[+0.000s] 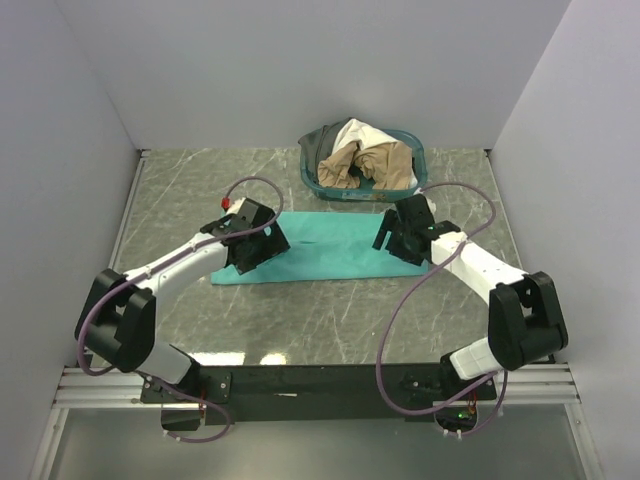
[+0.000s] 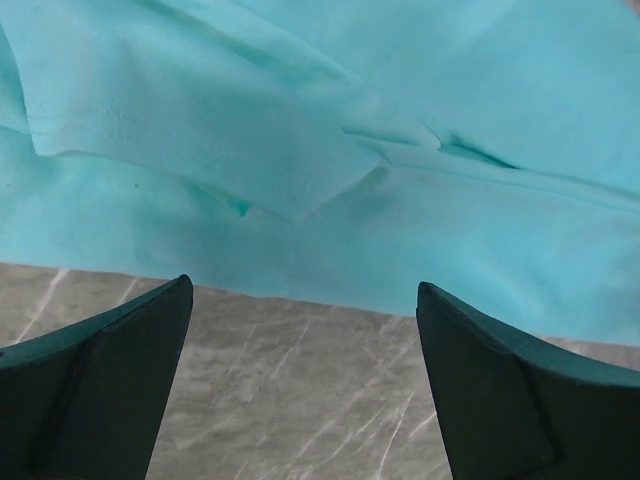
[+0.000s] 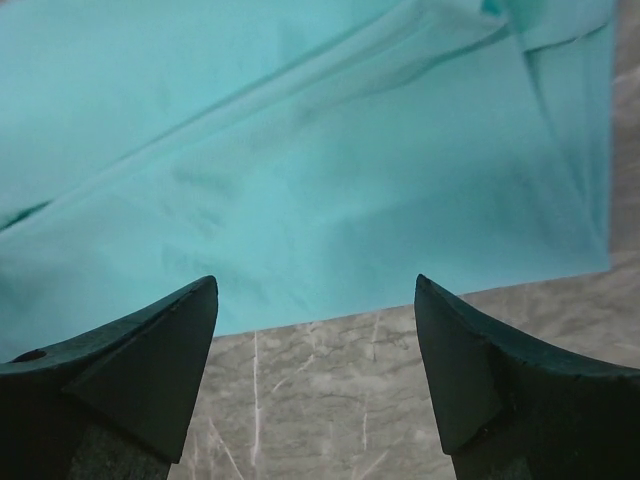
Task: Fold and stack the t-shirts
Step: Fold the tshirt
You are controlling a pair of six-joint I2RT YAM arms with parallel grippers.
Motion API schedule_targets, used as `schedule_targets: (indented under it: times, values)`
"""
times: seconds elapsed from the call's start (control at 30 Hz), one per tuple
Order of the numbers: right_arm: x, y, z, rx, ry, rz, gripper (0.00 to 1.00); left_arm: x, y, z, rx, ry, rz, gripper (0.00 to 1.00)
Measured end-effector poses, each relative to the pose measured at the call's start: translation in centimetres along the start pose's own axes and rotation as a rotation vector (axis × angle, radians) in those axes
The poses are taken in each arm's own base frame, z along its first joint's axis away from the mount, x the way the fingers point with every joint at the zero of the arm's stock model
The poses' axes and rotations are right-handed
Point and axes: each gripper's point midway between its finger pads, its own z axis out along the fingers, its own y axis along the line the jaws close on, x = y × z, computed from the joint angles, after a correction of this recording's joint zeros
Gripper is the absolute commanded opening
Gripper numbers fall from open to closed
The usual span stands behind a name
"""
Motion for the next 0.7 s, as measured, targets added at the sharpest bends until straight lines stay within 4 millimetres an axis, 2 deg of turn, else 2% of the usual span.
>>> schedule_targets:
  times: [0.1, 0.27, 0.37, 0.47, 0.6, 0.7]
  values:
    - [1.5, 0.3, 1.0, -0.012, 0.037, -0.01, 0.86, 0.2, -0.1, 0.6, -0.001, 0.006, -0.001, 1.0]
    - [2.1, 0.4, 1.6, -0.014, 0.037, -0.006, 0.86, 0.8, 1.0, 3.5, -0.08, 0.029, 0.007, 0.99]
    - [2.3, 0.2, 1.8, -0.011, 0.035, -0.004, 0.86, 0.3, 1.2, 4.9, -0.121, 0.025, 0.009, 0.99]
    - [3.0, -0.5, 2.0, 0.009, 0.041, -0.002, 0.86, -1.7, 0.6, 5.4, -0.129, -0.012, -0.008, 1.0]
    - [3.6, -1.4, 2.1, 0.04, 0.048, -0.001, 0.86, -6.0, -0.4, 5.9, -0.114, -0.097, -0.048, 1.0]
    - [3.7, -2.0, 2.0, 0.063, 0.045, -0.002, 0.86, -9.1, -0.3, 7.5, -0.136, -0.137, -0.069, 0.99]
